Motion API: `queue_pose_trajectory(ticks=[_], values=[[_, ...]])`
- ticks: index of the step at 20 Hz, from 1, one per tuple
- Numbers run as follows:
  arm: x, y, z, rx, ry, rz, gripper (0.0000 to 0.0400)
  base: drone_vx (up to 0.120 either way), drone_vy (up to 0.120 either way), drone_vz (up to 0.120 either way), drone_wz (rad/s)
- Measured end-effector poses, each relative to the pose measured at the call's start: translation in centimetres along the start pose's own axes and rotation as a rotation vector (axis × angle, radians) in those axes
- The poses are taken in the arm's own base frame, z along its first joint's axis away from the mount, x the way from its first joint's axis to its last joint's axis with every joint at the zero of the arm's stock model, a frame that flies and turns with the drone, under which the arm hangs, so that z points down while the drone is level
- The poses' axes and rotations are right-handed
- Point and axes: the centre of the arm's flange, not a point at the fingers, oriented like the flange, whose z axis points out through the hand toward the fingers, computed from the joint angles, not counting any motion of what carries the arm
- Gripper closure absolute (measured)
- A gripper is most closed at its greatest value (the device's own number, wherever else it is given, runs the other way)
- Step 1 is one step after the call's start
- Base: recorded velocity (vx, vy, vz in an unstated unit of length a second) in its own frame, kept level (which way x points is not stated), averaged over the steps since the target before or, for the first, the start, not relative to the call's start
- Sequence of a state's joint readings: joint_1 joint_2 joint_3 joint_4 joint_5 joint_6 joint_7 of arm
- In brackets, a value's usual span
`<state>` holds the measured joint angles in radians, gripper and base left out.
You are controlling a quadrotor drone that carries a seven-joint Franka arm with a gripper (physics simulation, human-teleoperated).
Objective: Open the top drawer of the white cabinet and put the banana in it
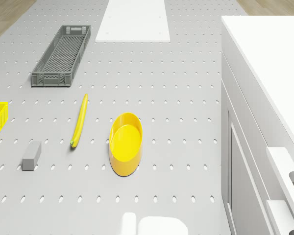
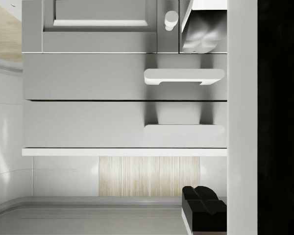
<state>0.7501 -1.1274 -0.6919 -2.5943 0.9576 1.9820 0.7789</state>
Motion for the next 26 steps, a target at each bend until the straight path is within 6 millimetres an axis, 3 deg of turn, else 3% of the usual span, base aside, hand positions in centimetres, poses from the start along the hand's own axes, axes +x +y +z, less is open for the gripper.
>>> queue_pose_trajectory(ticks=[15, 26], values=[[1.1, 0.9, 7.3, 0.000, -0.001, 0.000, 0.0000, 0.000, 0.000, 0.000, 0.000], [3.0, -0.8, 10.1, 0.000, -0.001, 0.000, 0.0000, 0.000, 0.000, 0.000, 0.000]])
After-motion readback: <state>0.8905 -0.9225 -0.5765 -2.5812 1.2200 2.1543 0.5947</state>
